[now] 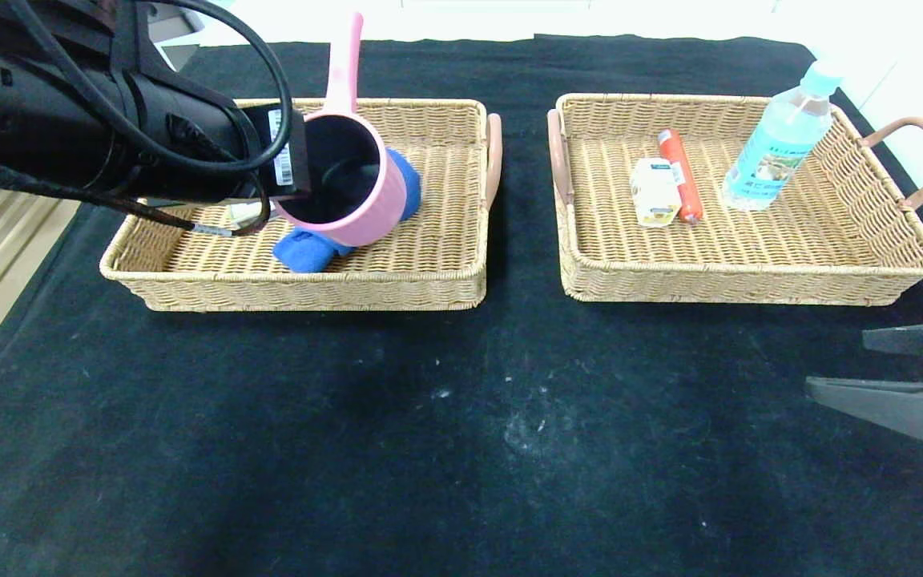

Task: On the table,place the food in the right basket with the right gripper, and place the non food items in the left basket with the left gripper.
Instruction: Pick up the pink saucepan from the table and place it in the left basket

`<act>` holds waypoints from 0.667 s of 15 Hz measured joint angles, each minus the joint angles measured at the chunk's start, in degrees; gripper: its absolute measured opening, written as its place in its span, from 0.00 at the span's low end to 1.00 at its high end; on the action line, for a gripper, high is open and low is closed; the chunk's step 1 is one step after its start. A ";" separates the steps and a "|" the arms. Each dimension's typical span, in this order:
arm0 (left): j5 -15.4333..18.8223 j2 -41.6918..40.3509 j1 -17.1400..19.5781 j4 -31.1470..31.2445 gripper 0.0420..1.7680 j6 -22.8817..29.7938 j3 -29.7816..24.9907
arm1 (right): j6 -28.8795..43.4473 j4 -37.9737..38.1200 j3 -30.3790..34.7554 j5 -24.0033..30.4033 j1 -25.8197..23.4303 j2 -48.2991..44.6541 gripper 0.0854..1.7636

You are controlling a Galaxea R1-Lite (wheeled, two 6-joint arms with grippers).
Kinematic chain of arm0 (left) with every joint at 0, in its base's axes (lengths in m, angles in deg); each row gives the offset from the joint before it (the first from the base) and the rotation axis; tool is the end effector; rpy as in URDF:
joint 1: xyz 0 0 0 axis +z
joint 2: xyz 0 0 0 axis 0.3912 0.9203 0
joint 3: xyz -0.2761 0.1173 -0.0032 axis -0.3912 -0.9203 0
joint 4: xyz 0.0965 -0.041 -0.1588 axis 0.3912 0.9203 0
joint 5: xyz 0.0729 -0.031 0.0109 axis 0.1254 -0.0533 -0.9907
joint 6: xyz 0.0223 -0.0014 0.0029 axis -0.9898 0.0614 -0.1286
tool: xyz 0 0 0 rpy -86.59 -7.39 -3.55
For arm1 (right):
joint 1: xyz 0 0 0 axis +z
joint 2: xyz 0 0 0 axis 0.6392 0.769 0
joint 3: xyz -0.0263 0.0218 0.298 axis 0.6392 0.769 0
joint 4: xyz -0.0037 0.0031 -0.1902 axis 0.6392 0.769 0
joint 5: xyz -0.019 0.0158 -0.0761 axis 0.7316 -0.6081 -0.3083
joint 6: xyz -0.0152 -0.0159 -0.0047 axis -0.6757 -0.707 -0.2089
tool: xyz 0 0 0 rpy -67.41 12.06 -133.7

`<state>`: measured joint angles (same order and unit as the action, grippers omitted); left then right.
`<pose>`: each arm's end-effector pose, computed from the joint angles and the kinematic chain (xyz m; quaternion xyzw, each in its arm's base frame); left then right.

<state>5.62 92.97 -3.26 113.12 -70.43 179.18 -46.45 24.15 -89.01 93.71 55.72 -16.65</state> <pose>0.2480 -0.1166 0.3606 -0.0594 0.1674 -0.0891 0.9801 0.1494 0.0494 0.2771 -0.0439 0.2155 0.2821 0.9338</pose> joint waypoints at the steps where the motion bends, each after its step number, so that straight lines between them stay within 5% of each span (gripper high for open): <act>1: 1.46 0.35 1.97 -1.63 0.08 -0.37 0.02 | 0.00 -0.02 0.00 -0.04 -0.02 0.01 0.97; 10: 12.40 6.63 16.55 -9.24 0.08 -1.27 0.41 | -0.02 -0.07 0.00 -0.09 -0.11 0.23 0.97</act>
<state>18.02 99.61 13.30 103.88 -71.70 179.60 -46.48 24.08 -89.01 93.63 55.61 -16.42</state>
